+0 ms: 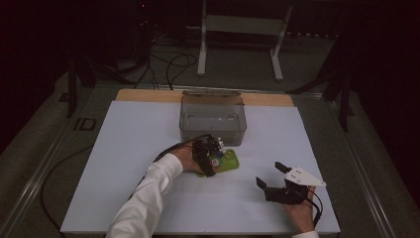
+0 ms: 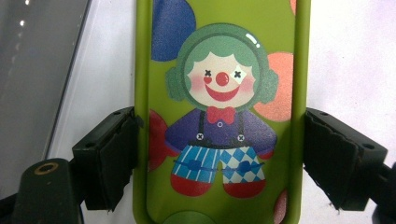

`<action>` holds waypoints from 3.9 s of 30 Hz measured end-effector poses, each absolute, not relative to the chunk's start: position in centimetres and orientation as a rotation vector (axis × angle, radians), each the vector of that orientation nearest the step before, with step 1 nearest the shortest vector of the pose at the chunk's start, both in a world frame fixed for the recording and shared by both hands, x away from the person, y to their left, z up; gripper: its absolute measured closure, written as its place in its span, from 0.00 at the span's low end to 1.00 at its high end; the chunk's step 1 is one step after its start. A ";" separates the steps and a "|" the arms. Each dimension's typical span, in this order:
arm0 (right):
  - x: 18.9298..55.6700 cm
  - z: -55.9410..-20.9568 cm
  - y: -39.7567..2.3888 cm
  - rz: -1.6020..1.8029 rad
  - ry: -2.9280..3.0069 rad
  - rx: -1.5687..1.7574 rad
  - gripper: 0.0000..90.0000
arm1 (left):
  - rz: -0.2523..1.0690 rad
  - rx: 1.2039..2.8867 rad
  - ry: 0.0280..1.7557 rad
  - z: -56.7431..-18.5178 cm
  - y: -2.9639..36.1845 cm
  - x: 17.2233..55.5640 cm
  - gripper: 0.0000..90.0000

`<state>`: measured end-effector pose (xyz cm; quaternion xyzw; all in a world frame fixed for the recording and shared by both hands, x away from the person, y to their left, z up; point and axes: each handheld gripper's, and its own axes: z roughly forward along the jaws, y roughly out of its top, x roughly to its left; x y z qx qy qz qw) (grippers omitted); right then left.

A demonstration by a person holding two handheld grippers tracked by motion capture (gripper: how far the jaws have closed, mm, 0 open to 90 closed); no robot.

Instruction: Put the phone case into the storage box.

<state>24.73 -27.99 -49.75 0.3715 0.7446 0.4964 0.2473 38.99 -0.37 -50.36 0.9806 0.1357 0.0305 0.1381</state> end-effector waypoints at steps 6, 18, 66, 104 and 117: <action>24.8 -49.8 -28.0 1.351 2.031 1.008 0.11 | 0.162 2.805 0.369 -49.3 -0.5 38.1 0.18; 24.8 -49.8 -27.9 1.353 2.032 1.014 0.11 | 0.266 2.659 0.393 -45.9 0.5 36.8 0.18; 26.0 -47.8 -26.8 1.462 2.019 1.071 0.10 | 0.558 2.093 0.826 -42.2 7.2 35.4 0.18; 30.4 -43.7 -20.6 1.651 2.043 1.121 0.10 | 0.665 1.890 0.912 -42.5 7.7 33.6 0.18; 32.3 -42.2 -18.0 1.660 2.057 1.129 0.13 | 0.664 1.860 0.893 -42.4 7.3 32.7 0.18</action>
